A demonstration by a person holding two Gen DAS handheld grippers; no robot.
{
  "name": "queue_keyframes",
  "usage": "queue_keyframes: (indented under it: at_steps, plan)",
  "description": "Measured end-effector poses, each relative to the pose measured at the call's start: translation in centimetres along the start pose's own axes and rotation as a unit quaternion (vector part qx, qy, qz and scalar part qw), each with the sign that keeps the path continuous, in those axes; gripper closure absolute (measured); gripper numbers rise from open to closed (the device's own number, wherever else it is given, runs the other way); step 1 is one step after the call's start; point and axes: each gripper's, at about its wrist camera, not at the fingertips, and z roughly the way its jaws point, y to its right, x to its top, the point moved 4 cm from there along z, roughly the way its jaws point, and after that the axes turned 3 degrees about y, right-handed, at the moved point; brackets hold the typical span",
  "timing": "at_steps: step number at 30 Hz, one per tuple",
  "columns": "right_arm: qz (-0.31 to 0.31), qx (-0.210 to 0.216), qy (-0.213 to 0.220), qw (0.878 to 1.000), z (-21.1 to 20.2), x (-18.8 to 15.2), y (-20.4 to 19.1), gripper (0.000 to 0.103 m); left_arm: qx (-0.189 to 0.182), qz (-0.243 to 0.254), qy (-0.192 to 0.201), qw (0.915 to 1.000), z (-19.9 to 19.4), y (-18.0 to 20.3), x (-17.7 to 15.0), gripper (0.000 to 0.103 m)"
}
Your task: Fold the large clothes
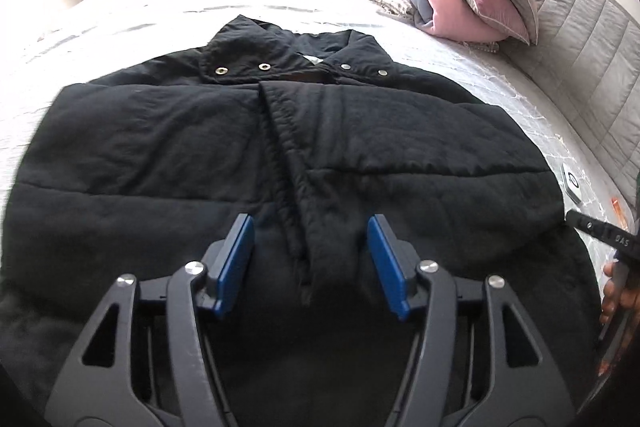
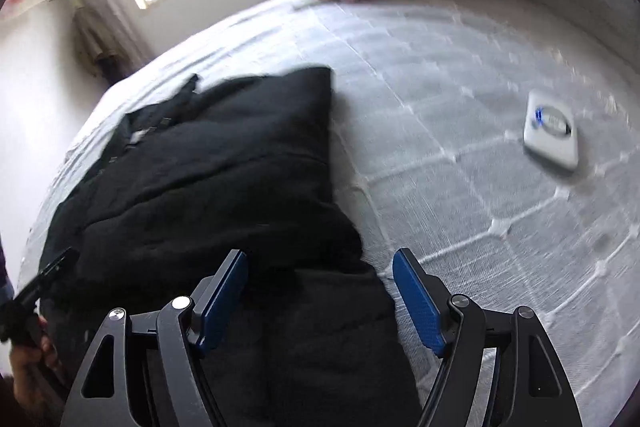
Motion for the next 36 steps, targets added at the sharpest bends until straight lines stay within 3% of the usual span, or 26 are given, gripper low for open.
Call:
queue_keyframes:
  at_steps: [3, 11, 15, 22, 30, 33, 36]
  plan:
    - [-0.019, 0.012, 0.008, 1.0, -2.1, -0.5, -1.2, 0.026, 0.002, -0.008, -0.001, 1.0, -3.0, -0.5, -0.4, 0.021]
    - [-0.057, 0.053, 0.01, 0.997, -7.3, -2.9, -5.0, 0.021, 0.007, -0.024, -0.031, 0.9992, -10.7, -3.1, -3.4, 0.014]
    - [-0.066, 0.064, -0.001, 0.996, -9.0, -4.1, -6.5, 0.017, 0.019, -0.027, -0.032, 0.9989, -14.6, -4.9, -5.8, 0.004]
    - [-0.05, 0.101, -0.038, 0.993, -10.4, -7.7, -7.7, 0.014, 0.034, -0.041, -0.046, 0.9975, -19.5, -8.7, -9.6, 0.001]
    - [-0.007, 0.175, -0.059, 0.983, -13.3, -10.7, -5.6, 0.014, 0.022, -0.067, -0.09, 0.9935, -21.6, -13.0, -14.0, 0.001]
    - [0.008, 0.194, -0.064, 0.979, -14.2, -11.9, -2.6, 0.014, 0.001, -0.084, -0.104, 0.9911, -21.8, -14.4, -15.7, 0.001]
    - [0.028, 0.184, -0.062, 0.981, -14.8, -12.8, 1.1, 0.014, -0.019, -0.087, -0.108, 0.9901, -21.8, -15.3, -17.3, 0.001]
